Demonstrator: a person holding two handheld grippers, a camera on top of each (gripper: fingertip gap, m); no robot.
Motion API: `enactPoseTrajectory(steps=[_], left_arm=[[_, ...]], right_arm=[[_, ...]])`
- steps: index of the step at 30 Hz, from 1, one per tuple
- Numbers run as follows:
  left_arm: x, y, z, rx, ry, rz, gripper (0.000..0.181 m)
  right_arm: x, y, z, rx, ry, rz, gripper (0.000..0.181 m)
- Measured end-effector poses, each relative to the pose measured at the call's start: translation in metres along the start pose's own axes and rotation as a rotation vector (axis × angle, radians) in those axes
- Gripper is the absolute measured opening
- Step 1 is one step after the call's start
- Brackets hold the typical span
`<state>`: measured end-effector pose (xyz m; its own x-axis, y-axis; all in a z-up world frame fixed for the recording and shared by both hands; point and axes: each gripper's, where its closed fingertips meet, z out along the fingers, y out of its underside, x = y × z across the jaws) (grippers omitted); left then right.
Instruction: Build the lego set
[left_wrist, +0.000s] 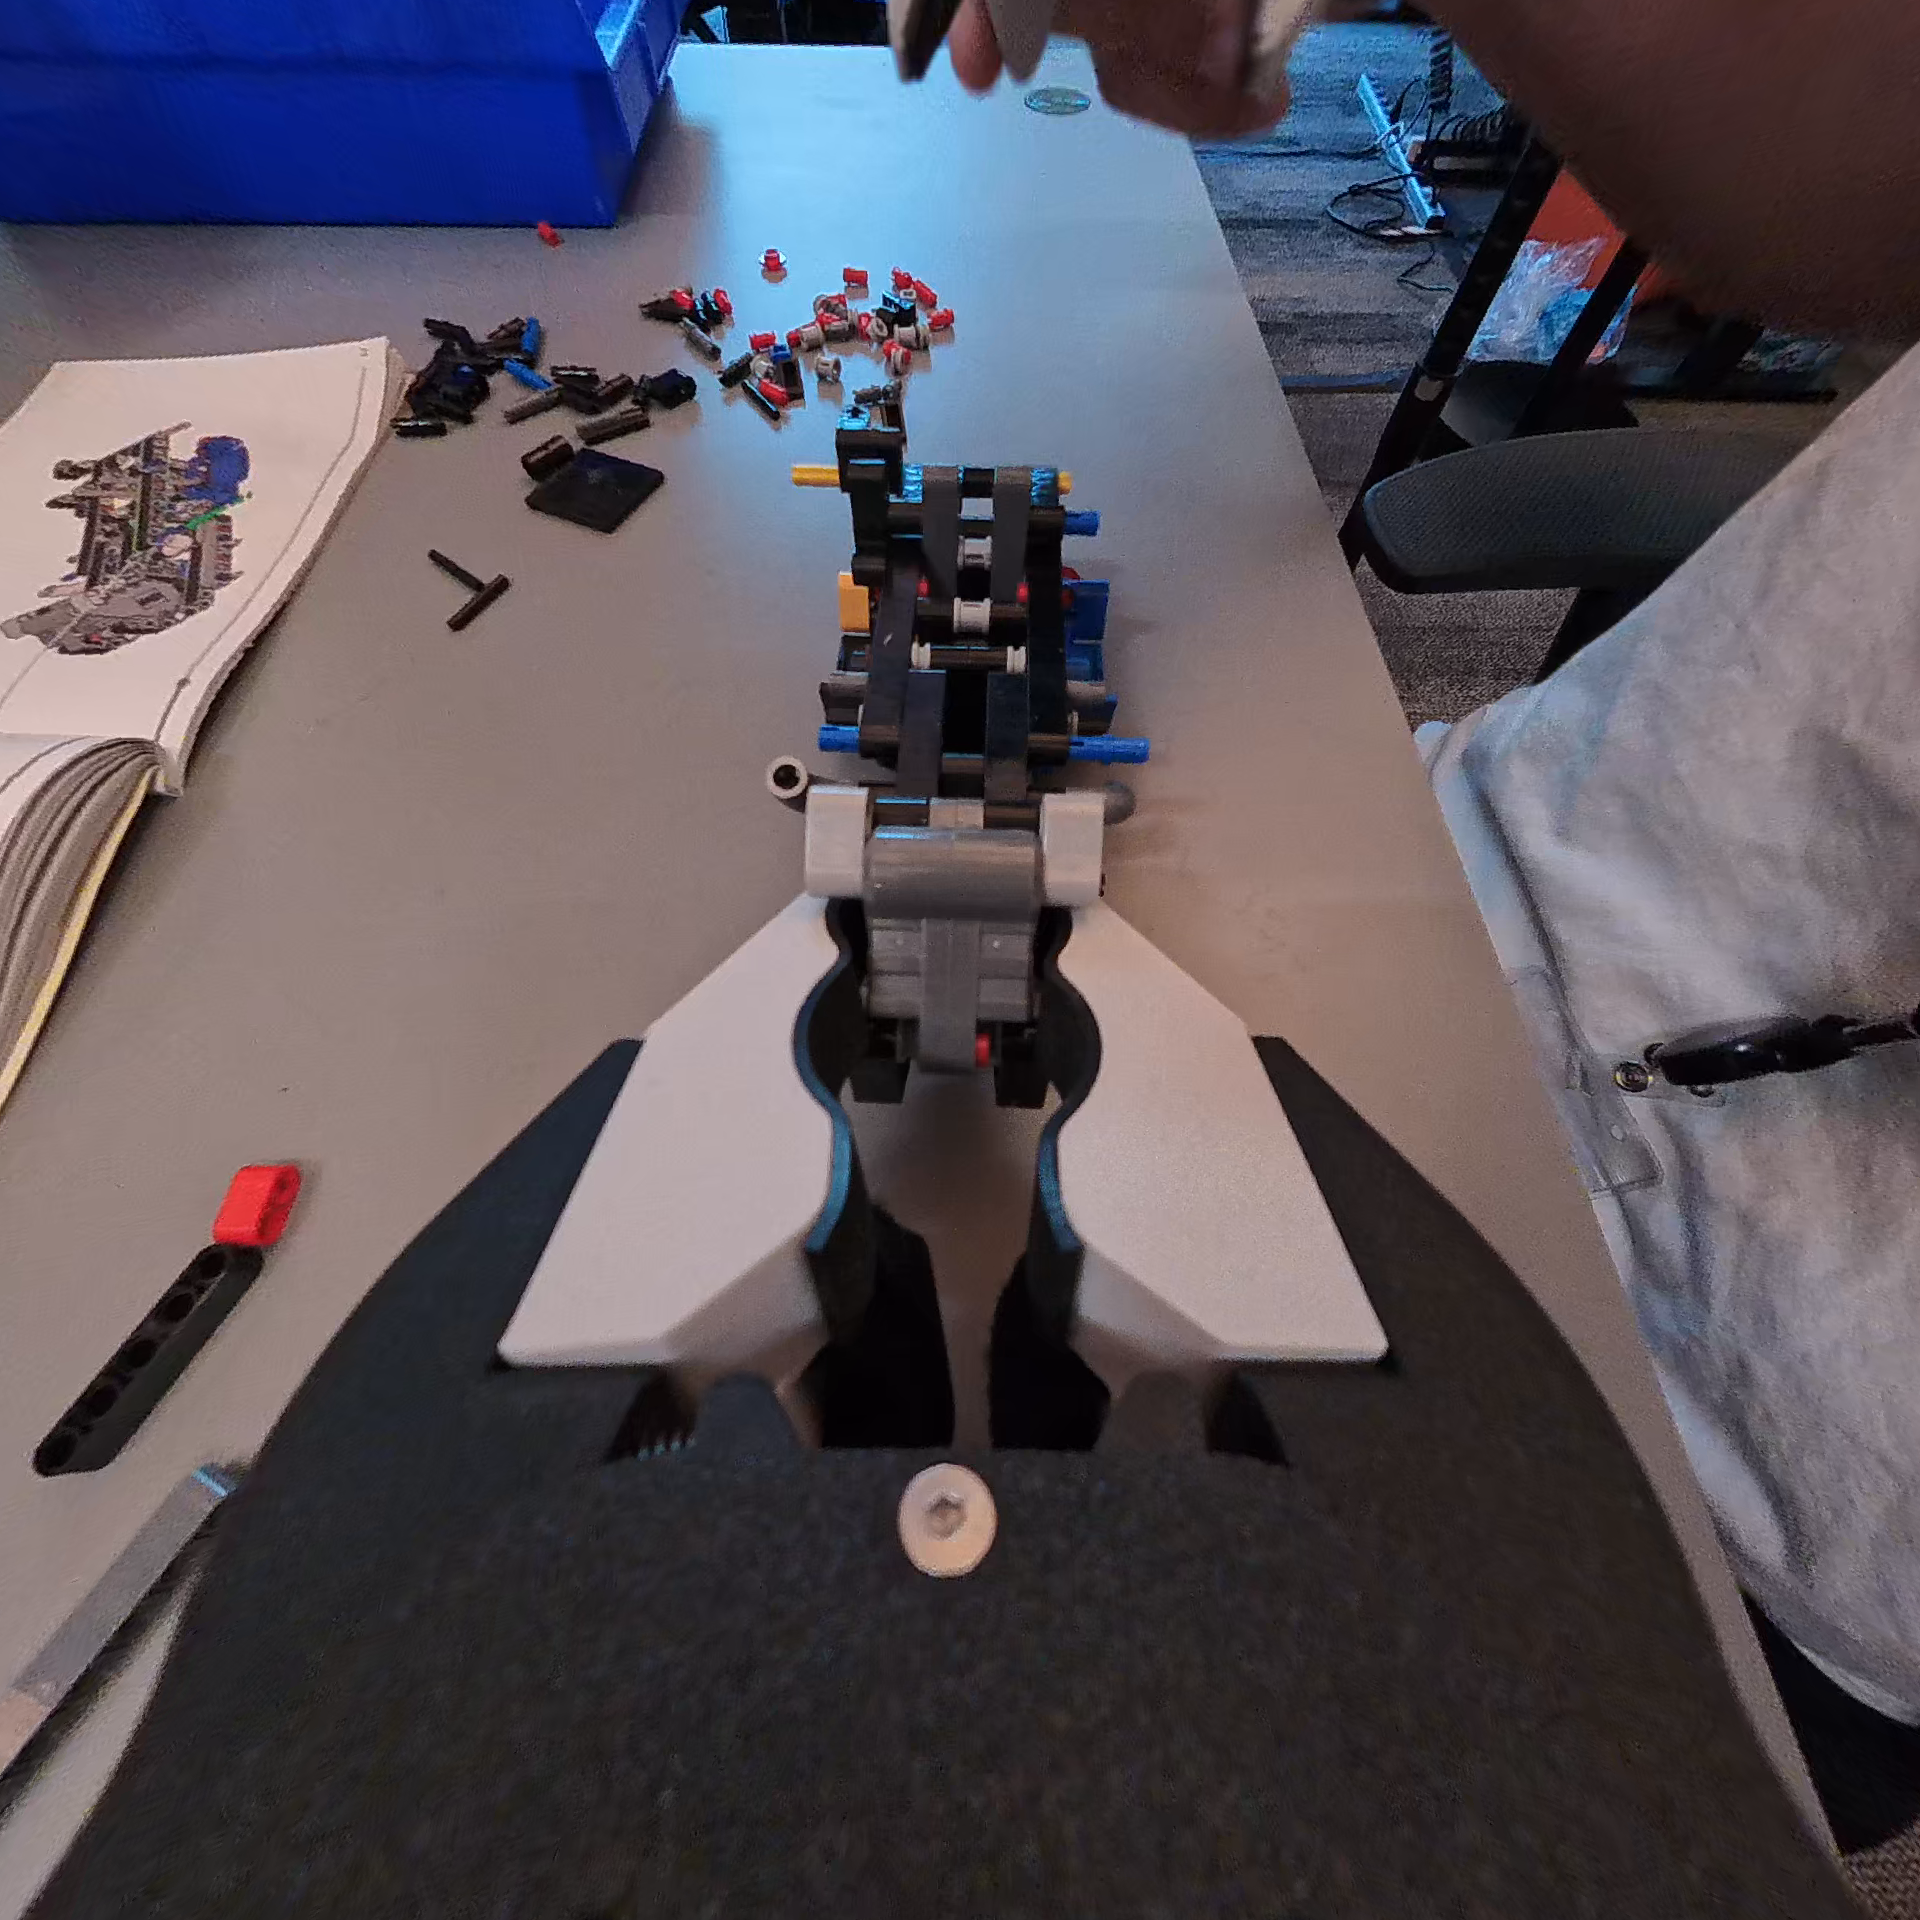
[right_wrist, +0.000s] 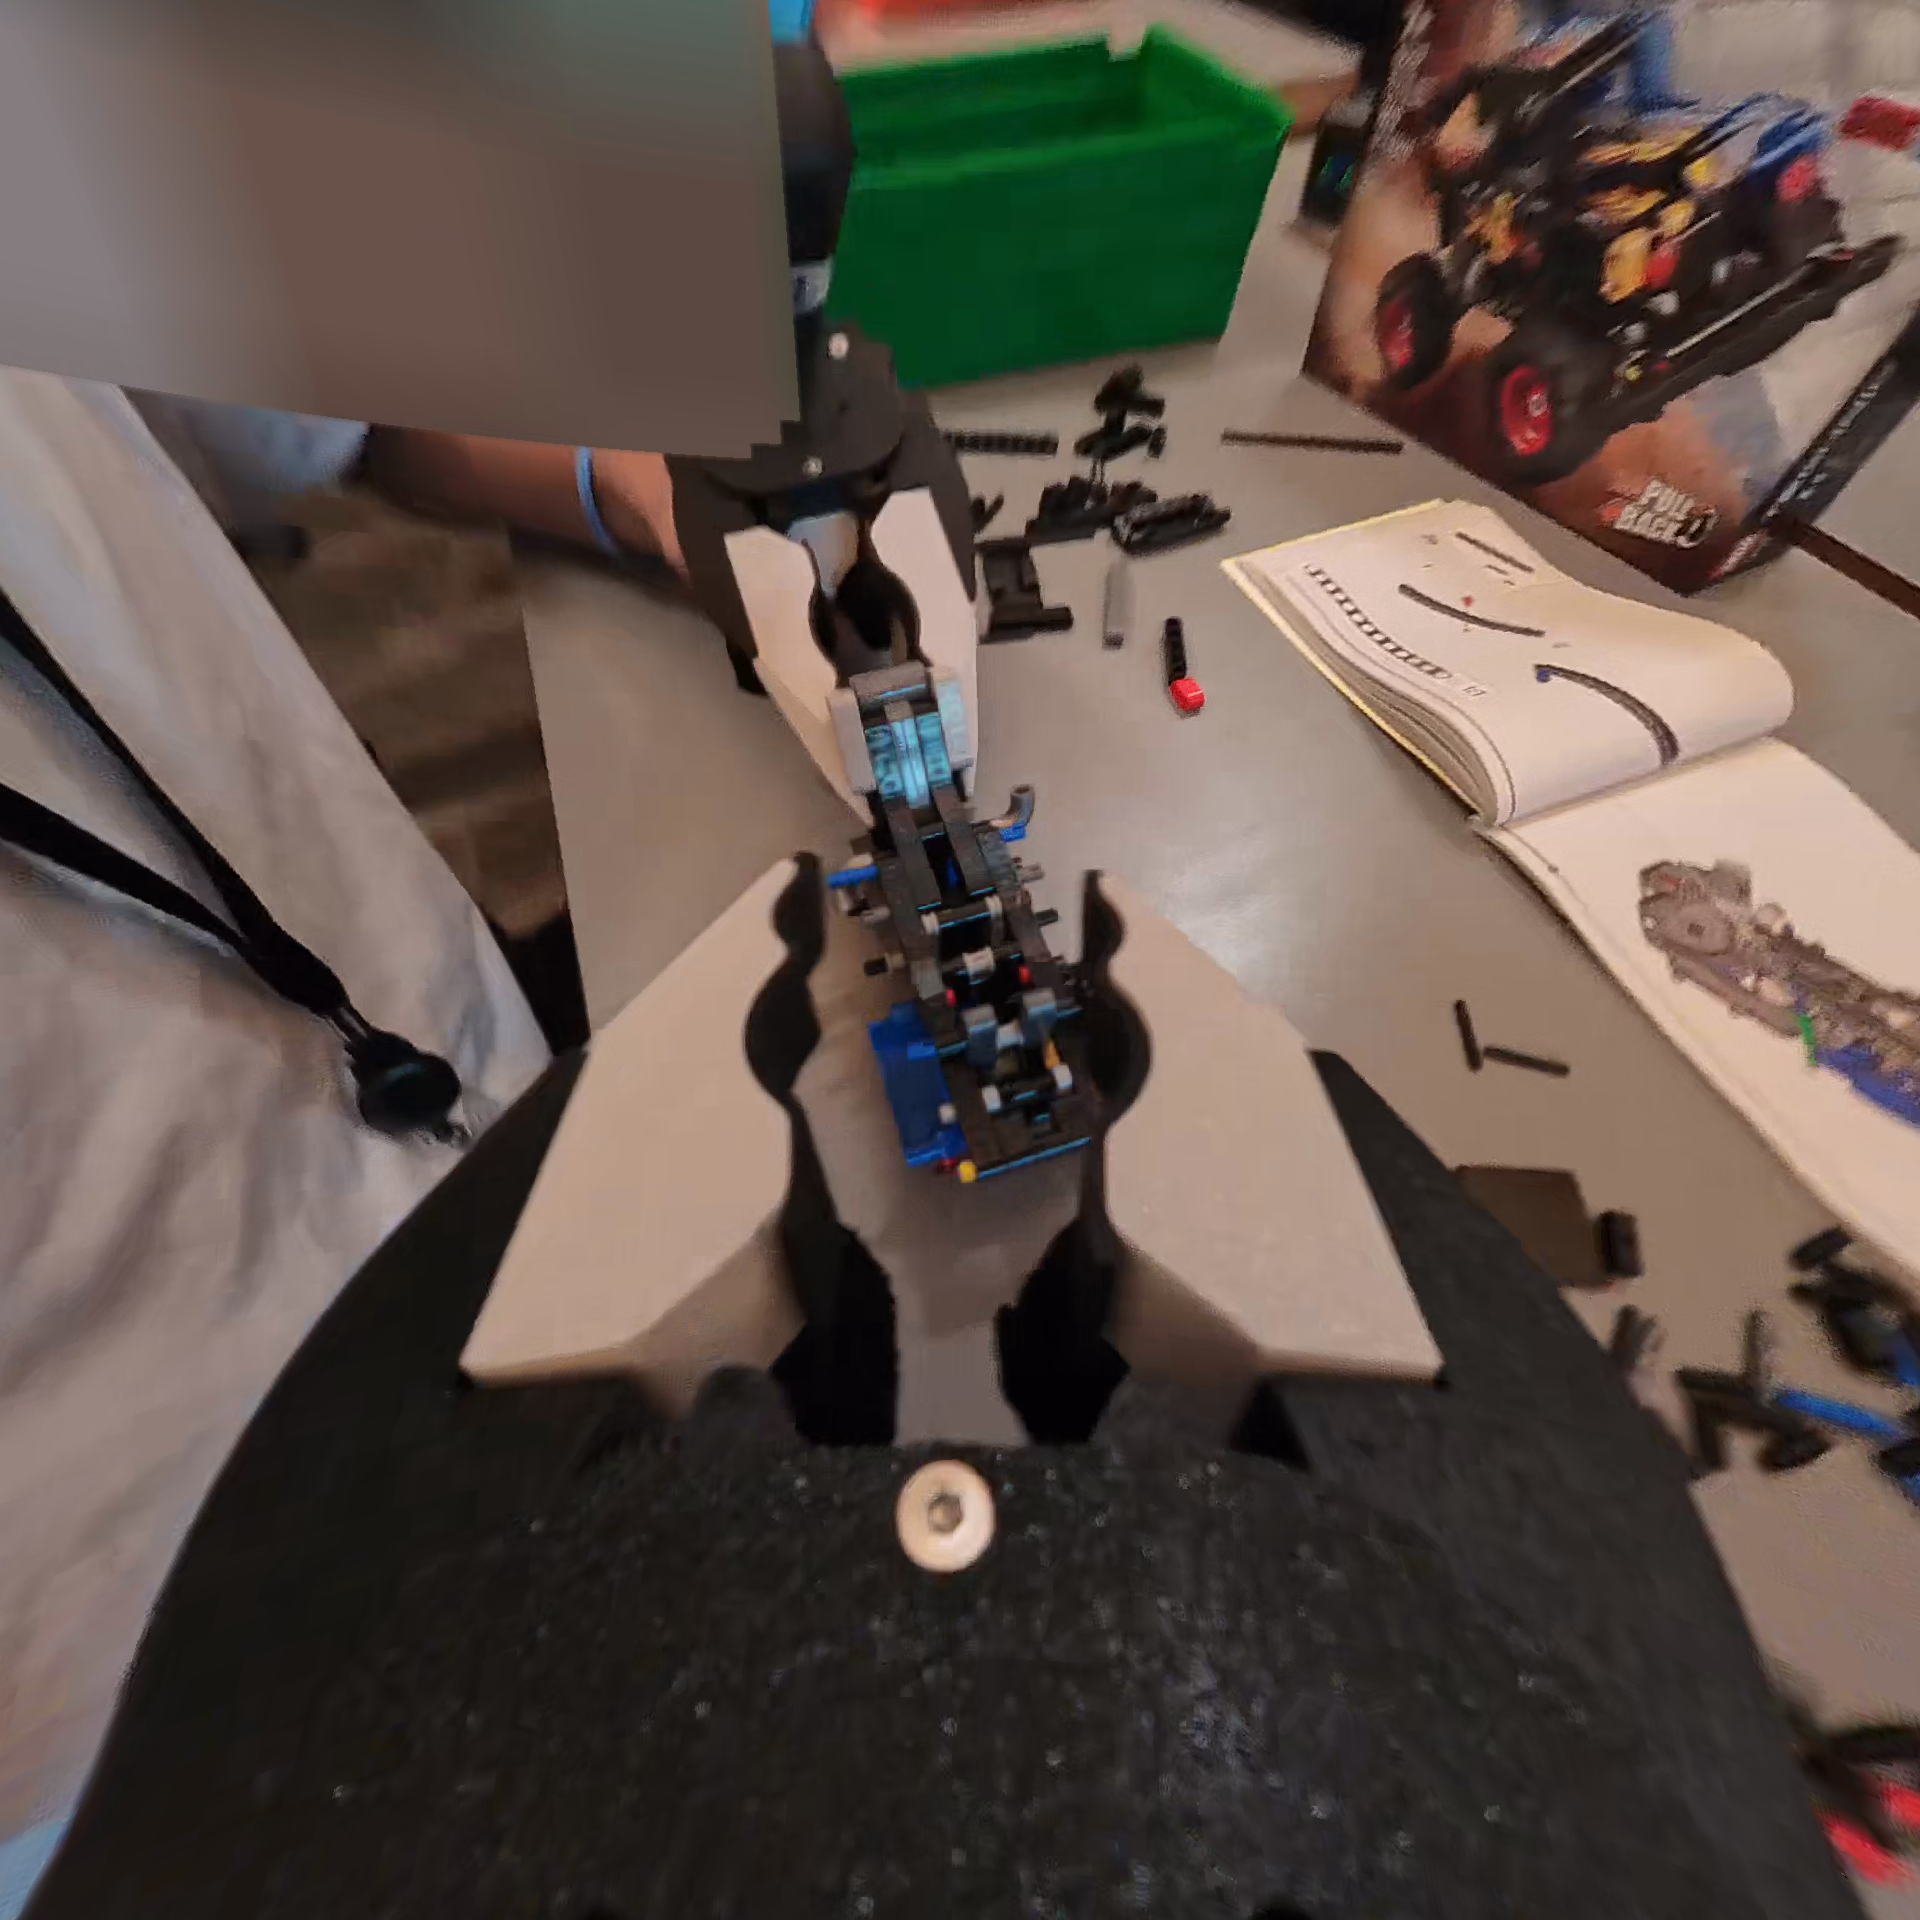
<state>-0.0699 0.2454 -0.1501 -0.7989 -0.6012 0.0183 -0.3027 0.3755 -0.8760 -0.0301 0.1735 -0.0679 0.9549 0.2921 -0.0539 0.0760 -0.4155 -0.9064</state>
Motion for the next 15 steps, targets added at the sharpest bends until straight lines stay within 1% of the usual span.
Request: enactPoseTrajectory(steps=[3, 5, 6, 8, 10, 11, 12, 14, 15], left_arm=[[0.000, 0.000, 0.000, -0.005, 0.002, -0.001, 0.025], [0.000, 0.000, -0.001, -0.007, 0.001, 0.005, 0.025], [0.000, 0.000, -0.001, -0.008, -0.002, 0.008, 0.025], [0.000, 0.000, -0.001, -0.010, 0.001, 0.009, 0.025], [-0.001, 0.000, -0.001, -0.008, 0.004, 0.006, 0.025], [0.000, 0.000, -0.001, -0.009, 0.009, 0.003, 0.025], [0.000, 0.000, 0.000, -0.010, 0.013, 0.000, 0.025], [0.000, 0.000, 0.000, -0.012, 0.016, -0.003, 0.025], [0.000, 0.000, 0.000, -0.015, 0.019, -0.004, 0.025]], right_arm=[[-0.001, 0.025, -0.006, 0.104, 0.046, 0.098, 0.068], [-0.007, 0.035, -0.006, 0.175, 0.049, 0.107, 0.068], [-0.004, 0.040, -0.006, 0.185, 0.088, 0.122, 0.071], [-0.003, 0.055, -0.005, 0.134, 0.143, 0.116, 0.072], [0.012, 0.072, -0.009, 0.044, 0.277, 0.128, 0.067], [0.014, 0.076, -0.009, 0.024, 0.302, 0.126, 0.068], [0.012, 0.079, -0.009, 0.015, 0.309, 0.116, 0.063], [0.007, 0.087, -0.005, -0.037, 0.309, 0.111, 0.045], [0.006, 0.088, -0.004, -0.055, 0.314, 0.101, 0.025]])
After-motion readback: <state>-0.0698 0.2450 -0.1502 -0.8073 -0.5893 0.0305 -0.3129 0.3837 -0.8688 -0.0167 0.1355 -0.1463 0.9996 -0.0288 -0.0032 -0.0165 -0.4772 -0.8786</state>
